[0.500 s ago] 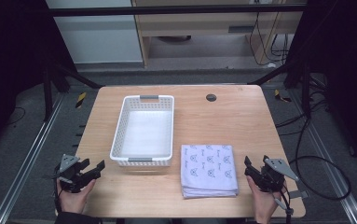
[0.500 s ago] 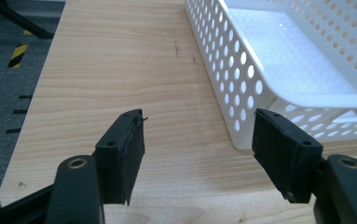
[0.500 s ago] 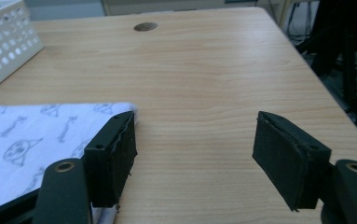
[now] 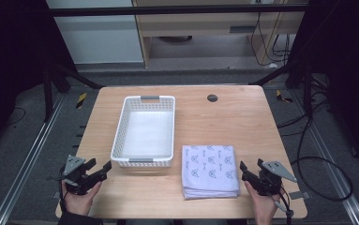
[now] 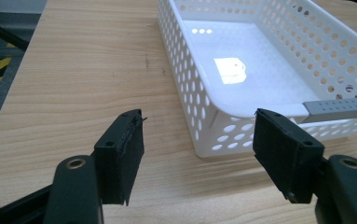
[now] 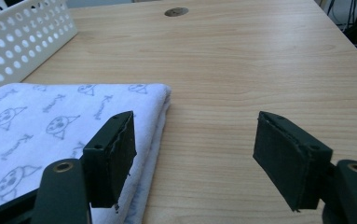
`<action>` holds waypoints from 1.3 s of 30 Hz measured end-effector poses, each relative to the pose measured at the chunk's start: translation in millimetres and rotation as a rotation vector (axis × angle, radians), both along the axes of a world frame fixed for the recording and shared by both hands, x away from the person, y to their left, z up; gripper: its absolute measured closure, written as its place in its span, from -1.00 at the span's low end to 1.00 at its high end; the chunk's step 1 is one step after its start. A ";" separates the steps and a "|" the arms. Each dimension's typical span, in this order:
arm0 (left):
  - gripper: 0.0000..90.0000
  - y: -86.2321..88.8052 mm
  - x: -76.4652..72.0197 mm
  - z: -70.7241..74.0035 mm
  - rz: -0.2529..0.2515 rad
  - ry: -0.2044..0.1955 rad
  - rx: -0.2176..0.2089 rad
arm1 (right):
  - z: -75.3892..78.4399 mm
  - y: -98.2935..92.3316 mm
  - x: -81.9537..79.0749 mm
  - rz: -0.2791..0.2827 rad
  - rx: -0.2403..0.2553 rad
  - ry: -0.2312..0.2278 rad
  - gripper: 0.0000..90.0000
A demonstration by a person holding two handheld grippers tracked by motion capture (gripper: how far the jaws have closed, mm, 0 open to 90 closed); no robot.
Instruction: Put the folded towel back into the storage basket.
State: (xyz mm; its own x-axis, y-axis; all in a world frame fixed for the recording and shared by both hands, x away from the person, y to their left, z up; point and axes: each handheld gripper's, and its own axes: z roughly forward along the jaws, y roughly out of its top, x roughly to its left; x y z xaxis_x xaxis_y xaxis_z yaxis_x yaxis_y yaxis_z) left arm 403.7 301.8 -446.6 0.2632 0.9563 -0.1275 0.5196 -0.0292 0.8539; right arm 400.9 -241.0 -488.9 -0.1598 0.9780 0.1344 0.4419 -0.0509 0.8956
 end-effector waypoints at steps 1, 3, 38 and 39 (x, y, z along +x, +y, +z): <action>-0.28 -3.4 -0.2 1.0 -0.011 -0.007 0.004 | -0.4 0.2 -1.0 0.012 0.004 0.000 -0.34; -0.28 -7.1 -0.3 2.3 -0.018 -0.013 0.006 | 0.1 -0.1 -1.4 0.010 -0.001 0.000 -0.35; -0.31 -105.0 12.4 47.7 -0.214 -0.082 0.059 | 32.4 3.3 9.7 0.060 0.004 -0.046 -0.46; -0.30 -111.7 13.4 48.6 -0.228 -0.077 0.060 | 33.0 3.3 10.4 0.062 0.004 -0.045 -0.46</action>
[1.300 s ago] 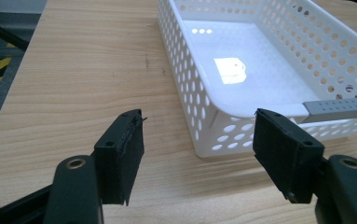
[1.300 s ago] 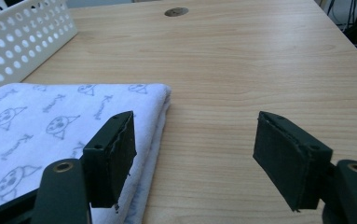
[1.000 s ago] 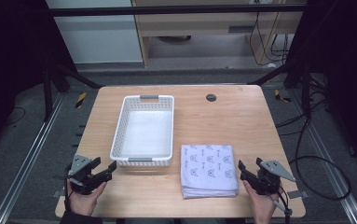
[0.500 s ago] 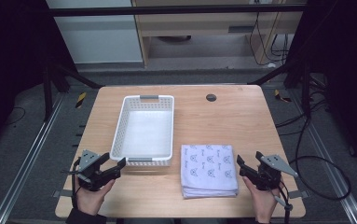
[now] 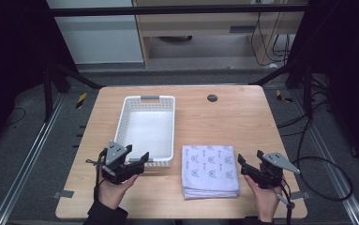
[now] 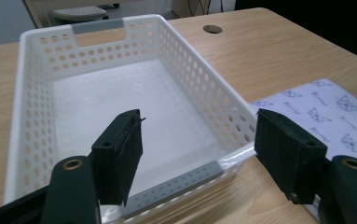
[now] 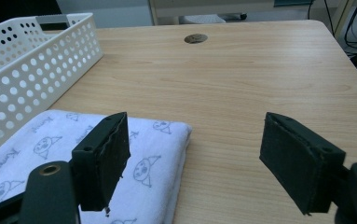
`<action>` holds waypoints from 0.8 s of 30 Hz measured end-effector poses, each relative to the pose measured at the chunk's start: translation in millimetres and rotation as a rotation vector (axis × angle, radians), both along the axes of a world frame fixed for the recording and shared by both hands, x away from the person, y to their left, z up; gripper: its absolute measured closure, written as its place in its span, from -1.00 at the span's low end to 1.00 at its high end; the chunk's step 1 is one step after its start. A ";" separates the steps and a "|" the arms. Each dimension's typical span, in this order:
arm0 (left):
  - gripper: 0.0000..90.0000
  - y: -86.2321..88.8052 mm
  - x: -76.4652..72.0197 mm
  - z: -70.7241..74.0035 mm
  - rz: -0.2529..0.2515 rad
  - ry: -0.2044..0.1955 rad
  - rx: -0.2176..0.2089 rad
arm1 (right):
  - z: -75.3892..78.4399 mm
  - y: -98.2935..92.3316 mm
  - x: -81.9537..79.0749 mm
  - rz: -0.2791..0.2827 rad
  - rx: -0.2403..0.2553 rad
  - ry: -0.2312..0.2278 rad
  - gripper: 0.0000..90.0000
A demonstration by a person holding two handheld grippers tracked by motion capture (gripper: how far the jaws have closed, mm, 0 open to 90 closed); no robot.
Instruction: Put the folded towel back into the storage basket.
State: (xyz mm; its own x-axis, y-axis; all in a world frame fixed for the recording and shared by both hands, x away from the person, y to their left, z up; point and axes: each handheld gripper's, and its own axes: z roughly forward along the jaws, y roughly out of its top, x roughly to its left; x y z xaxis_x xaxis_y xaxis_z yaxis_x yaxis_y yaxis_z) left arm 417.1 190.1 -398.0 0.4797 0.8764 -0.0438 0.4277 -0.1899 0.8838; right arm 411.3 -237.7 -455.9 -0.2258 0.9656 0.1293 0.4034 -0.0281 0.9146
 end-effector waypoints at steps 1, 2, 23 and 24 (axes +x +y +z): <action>-0.30 -4.5 0.5 0.5 -0.011 0.003 -0.004 | 0.5 0.1 0.3 0.001 0.001 0.001 -0.46; -0.29 -7.9 0.7 0.9 -0.019 0.005 -0.004 | 1.3 -0.2 0.9 0.002 -0.002 0.000 -0.46; -0.24 -70.1 2.3 9.2 -0.120 0.002 0.017 | 1.9 2.4 9.0 0.010 -0.021 0.015 -0.46; -0.24 -72.6 2.5 9.2 -0.124 0.004 0.018 | 1.8 2.4 9.3 0.010 -0.020 0.015 -0.46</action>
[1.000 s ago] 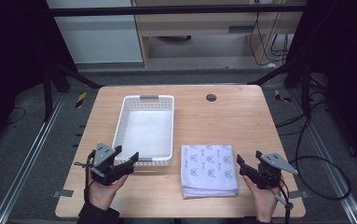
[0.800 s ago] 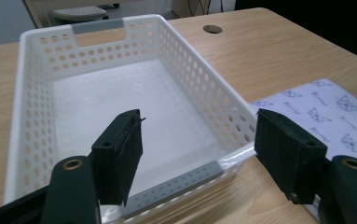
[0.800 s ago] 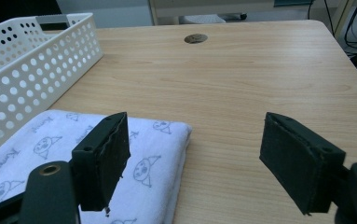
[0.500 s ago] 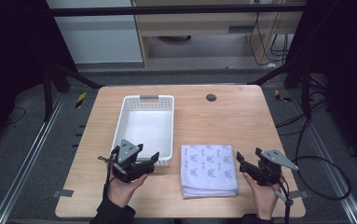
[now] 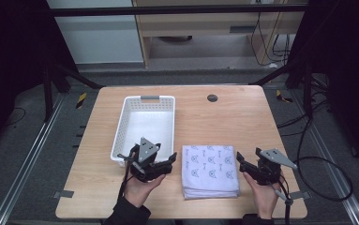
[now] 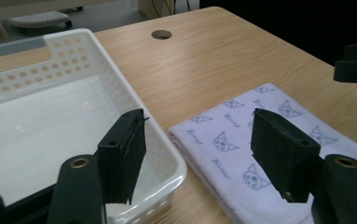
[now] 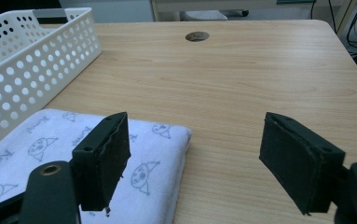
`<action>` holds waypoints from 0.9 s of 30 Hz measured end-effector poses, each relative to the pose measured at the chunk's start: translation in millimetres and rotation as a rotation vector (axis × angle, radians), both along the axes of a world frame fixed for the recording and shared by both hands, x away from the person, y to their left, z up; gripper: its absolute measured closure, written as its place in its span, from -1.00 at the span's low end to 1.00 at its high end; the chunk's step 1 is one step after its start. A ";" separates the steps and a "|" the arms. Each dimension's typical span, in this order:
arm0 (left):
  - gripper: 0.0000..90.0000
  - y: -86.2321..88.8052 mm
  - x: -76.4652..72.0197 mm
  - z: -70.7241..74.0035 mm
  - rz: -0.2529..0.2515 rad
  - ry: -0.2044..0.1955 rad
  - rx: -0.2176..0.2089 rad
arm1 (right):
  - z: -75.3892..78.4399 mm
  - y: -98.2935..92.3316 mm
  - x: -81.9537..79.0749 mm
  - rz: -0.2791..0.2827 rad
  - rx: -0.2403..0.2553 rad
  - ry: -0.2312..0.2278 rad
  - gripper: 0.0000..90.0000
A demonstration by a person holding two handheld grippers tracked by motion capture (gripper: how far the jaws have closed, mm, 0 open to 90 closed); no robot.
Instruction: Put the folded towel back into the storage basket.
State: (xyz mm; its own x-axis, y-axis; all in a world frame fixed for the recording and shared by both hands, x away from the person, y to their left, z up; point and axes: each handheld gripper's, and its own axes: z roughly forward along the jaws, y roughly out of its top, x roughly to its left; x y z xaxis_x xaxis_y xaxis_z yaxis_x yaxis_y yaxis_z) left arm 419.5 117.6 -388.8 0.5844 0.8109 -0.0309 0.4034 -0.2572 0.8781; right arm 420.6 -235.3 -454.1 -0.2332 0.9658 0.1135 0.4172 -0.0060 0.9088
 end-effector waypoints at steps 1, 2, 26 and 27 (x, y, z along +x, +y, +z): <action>-0.23 -4.4 0.2 -0.4 -0.003 0.000 0.002 | 0.0 0.0 0.2 -0.001 0.002 0.001 -0.46; -0.23 -7.8 0.1 -0.9 -0.008 -0.001 0.008 | 0.0 -0.1 0.3 -0.002 0.003 0.002 -0.46; -0.20 -27.2 -18.1 -42.3 -0.025 0.091 0.023 | -5.8 1.2 4.0 0.015 -0.017 0.032 -0.47; -0.19 -27.2 -18.1 -42.3 -0.025 0.091 0.023 | -5.8 1.2 4.0 0.015 -0.017 0.032 -0.47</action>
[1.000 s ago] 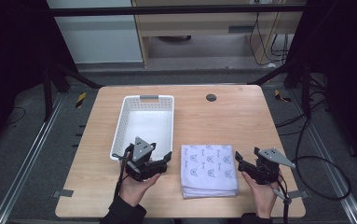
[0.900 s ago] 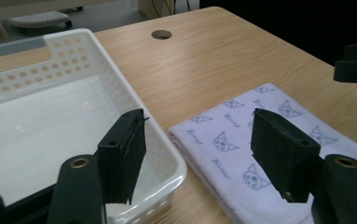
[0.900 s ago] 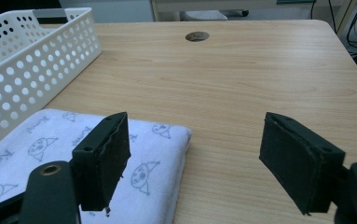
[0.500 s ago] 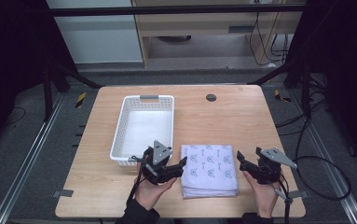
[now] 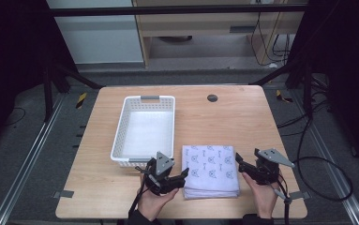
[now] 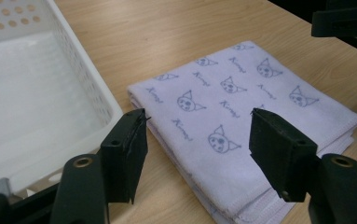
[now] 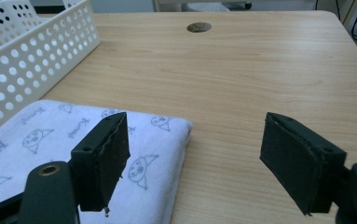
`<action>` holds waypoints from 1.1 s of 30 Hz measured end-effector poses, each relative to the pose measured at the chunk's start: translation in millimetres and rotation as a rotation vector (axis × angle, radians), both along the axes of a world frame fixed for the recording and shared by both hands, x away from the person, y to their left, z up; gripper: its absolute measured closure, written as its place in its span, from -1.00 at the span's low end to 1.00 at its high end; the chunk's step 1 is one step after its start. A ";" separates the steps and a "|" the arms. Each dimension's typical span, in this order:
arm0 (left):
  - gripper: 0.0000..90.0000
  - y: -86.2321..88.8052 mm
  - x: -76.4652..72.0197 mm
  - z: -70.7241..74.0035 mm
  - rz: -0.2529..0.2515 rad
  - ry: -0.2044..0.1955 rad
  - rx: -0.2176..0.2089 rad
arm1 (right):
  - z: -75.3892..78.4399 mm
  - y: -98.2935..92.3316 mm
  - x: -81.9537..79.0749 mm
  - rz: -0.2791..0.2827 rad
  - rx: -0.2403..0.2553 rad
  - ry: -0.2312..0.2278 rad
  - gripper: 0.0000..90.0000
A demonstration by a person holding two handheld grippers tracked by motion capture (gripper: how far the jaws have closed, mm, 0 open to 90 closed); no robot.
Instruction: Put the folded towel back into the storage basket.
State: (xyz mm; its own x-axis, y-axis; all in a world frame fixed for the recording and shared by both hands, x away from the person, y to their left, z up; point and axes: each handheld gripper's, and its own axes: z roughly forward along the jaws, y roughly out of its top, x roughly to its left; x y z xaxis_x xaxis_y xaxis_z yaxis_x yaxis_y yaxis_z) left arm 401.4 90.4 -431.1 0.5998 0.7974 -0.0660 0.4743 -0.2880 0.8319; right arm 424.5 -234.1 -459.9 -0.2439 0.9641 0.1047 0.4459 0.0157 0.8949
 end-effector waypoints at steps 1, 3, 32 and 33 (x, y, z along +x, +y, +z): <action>-0.19 0.6 -0.6 -1.8 0.002 0.004 0.007 | -1.0 0.5 1.0 0.002 -0.006 0.004 -0.47; -0.19 0.8 -1.8 -4.5 0.007 0.009 0.007 | -2.0 0.9 1.7 0.006 -0.002 0.006 -0.47; -0.24 -9.5 16.2 -57.0 0.029 0.138 0.014 | -19.0 11.7 19.0 0.057 -0.035 0.082 -0.38; -0.25 -10.0 17.3 -58.1 0.029 0.142 0.014 | -20.1 11.9 20.1 0.056 -0.037 0.085 -0.37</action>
